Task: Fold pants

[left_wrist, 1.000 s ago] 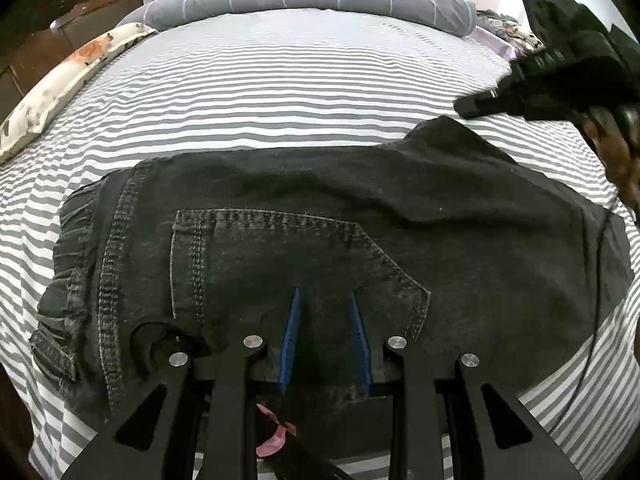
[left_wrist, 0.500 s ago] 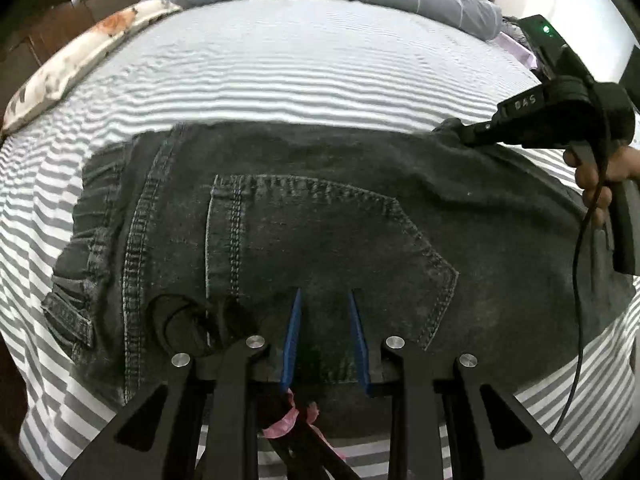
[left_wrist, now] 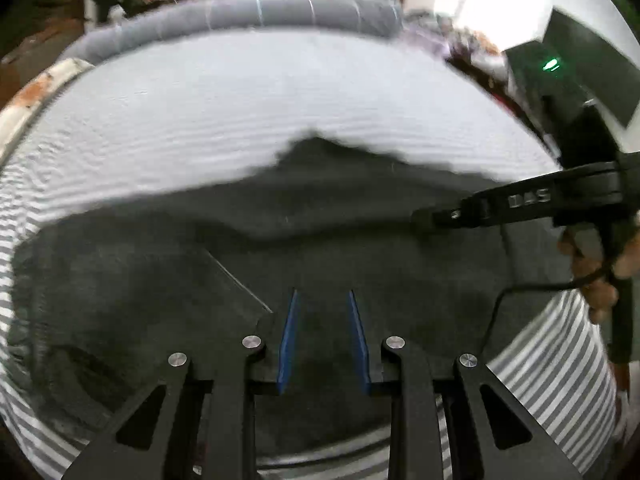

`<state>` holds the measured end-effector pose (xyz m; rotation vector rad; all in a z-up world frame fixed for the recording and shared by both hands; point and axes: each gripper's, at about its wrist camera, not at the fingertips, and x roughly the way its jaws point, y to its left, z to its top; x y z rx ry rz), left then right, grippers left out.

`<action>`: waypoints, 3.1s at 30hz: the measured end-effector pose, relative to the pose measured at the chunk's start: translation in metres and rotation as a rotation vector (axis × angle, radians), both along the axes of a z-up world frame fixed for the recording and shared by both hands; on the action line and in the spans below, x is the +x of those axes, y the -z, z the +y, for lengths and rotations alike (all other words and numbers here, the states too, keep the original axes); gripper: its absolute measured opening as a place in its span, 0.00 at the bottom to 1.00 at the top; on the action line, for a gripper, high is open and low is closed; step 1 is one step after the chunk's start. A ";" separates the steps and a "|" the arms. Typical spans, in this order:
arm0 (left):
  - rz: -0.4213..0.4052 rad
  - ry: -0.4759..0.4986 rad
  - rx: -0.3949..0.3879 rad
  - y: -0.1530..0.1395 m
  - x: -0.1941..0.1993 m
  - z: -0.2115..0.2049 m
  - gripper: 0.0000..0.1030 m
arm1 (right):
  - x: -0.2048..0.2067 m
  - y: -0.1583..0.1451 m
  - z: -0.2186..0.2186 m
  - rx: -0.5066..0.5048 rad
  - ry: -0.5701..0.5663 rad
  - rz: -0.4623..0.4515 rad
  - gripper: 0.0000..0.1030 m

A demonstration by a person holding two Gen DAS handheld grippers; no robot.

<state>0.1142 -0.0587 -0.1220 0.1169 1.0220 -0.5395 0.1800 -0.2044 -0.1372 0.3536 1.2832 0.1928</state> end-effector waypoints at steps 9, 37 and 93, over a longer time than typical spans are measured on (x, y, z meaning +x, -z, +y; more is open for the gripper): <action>0.093 0.047 0.156 0.031 -0.027 0.003 0.26 | -0.041 0.013 -0.031 0.103 0.092 -0.013 0.23; 0.022 0.180 0.003 -0.009 -0.042 -0.171 0.26 | -0.281 0.061 -0.348 0.321 0.945 -0.257 0.33; 0.145 0.197 -0.062 0.000 -0.010 -0.176 0.27 | -0.210 -0.056 -0.312 0.325 0.672 -0.472 0.06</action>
